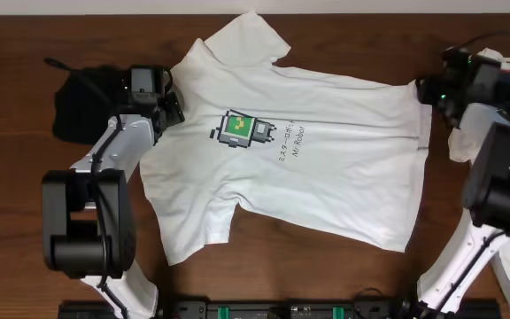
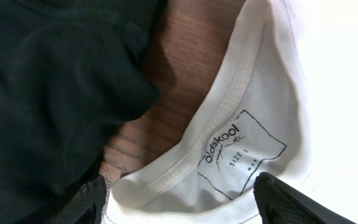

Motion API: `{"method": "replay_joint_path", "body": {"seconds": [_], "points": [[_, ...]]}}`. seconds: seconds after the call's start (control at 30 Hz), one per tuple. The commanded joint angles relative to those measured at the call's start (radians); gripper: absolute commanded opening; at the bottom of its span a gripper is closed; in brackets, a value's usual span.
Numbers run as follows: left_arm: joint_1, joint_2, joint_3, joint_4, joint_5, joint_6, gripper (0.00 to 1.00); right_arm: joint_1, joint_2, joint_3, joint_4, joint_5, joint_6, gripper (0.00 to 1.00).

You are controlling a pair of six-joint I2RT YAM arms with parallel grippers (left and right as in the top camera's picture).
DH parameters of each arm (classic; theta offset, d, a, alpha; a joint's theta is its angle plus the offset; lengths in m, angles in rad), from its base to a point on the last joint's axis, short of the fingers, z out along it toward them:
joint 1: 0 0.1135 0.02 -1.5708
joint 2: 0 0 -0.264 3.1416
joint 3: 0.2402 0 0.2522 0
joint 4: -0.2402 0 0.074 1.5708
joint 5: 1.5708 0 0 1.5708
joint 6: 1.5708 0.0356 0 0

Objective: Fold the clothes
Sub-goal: 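Release the collar and right shoulder, lifting both grippers away, then move the left gripper to the left hem and right gripper to right hem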

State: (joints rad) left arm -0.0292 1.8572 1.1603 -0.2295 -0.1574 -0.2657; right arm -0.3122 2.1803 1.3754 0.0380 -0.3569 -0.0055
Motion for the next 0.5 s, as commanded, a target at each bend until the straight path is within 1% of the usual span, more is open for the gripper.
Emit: {"method": "replay_joint_path", "body": {"seconds": [0.0,0.03,0.17,0.23,0.3,0.33,0.37,0.4,0.43,0.47], "points": [[-0.006,-0.109,-0.005,-0.018,-0.008,-0.011,0.78,-0.026,-0.161,0.019,-0.033,0.002,0.005,0.47],[-0.007,-0.133,-0.005,-0.033,-0.008,-0.02,0.78,-0.031,-0.197,0.019,-0.064,0.002,0.005,0.48],[-0.017,-0.251,-0.005,-0.158,-0.008,-0.098,0.79,-0.041,-0.341,0.019,-0.273,0.001,0.01,0.49],[-0.018,-0.303,-0.005,-0.24,-0.008,-0.164,0.8,-0.041,-0.401,0.019,-0.404,0.001,0.013,0.49],[-0.018,-0.349,-0.005,-0.327,-0.008,-0.226,0.8,-0.04,-0.445,0.019,-0.533,-0.026,0.013,0.47],[-0.018,-0.373,-0.005,-0.37,-0.008,-0.254,0.8,-0.039,-0.463,0.019,-0.608,-0.049,0.013,0.39],[-0.018,-0.391,-0.005,-0.408,-0.008,-0.277,0.8,-0.037,-0.477,0.019,-0.683,-0.078,0.013,0.28],[-0.018,-0.41,-0.005,-0.447,-0.007,-0.299,0.8,-0.034,-0.485,0.019,-0.744,-0.106,0.013,0.21],[-0.018,-0.427,-0.005,-0.485,-0.005,-0.319,0.8,-0.028,-0.488,0.019,-0.821,-0.139,0.012,0.17],[-0.018,-0.442,-0.005,-0.52,0.014,-0.326,0.8,-0.019,-0.487,0.018,-0.885,-0.152,0.012,0.16]]}}
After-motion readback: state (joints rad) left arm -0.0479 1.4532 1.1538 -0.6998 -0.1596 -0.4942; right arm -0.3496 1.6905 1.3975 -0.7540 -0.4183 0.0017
